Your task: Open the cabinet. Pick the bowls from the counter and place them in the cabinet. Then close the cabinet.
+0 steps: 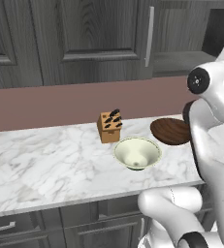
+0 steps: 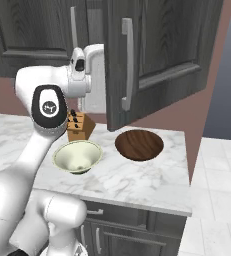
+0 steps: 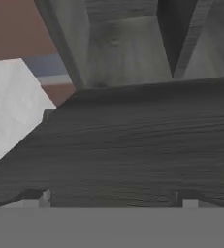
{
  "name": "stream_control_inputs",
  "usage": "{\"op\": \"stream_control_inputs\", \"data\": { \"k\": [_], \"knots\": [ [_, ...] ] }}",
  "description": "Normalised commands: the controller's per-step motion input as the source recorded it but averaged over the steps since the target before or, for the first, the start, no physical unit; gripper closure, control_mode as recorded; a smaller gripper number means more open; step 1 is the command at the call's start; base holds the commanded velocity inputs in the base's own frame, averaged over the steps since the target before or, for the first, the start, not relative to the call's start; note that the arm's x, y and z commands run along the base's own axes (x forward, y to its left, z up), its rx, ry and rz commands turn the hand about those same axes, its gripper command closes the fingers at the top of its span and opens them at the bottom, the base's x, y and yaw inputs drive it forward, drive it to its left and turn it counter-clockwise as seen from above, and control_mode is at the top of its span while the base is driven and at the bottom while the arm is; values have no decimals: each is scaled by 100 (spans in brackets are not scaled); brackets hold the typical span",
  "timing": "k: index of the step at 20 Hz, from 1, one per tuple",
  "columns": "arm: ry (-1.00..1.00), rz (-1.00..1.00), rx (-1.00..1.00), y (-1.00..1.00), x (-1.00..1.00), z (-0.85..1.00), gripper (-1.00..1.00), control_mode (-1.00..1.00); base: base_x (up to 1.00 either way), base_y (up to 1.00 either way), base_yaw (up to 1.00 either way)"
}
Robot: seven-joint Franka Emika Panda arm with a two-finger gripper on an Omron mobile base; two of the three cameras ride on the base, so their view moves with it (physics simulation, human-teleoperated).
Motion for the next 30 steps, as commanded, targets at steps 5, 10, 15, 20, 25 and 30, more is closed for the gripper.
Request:
{"op": "stream_control_inputs", "data": {
  "k": [5,10,15,20,25,30],
  "knots": [
    [0,-17,0,-95,-81,-1,-100,-100,0,0,0],
    [0,-14,0,-85,-57,-6,-100,-100,0,0,0],
    [-1,-1,0,-8,-20,-3,-100,-100,0,0,0],
    [-17,0,1,45,-30,-3,-100,-100,0,0,0],
    [-29,0,12,83,-30,2,-100,-100,0,0,0],
    [-34,0,27,95,-8,5,-100,-100,0,0,0]
  ]
}}
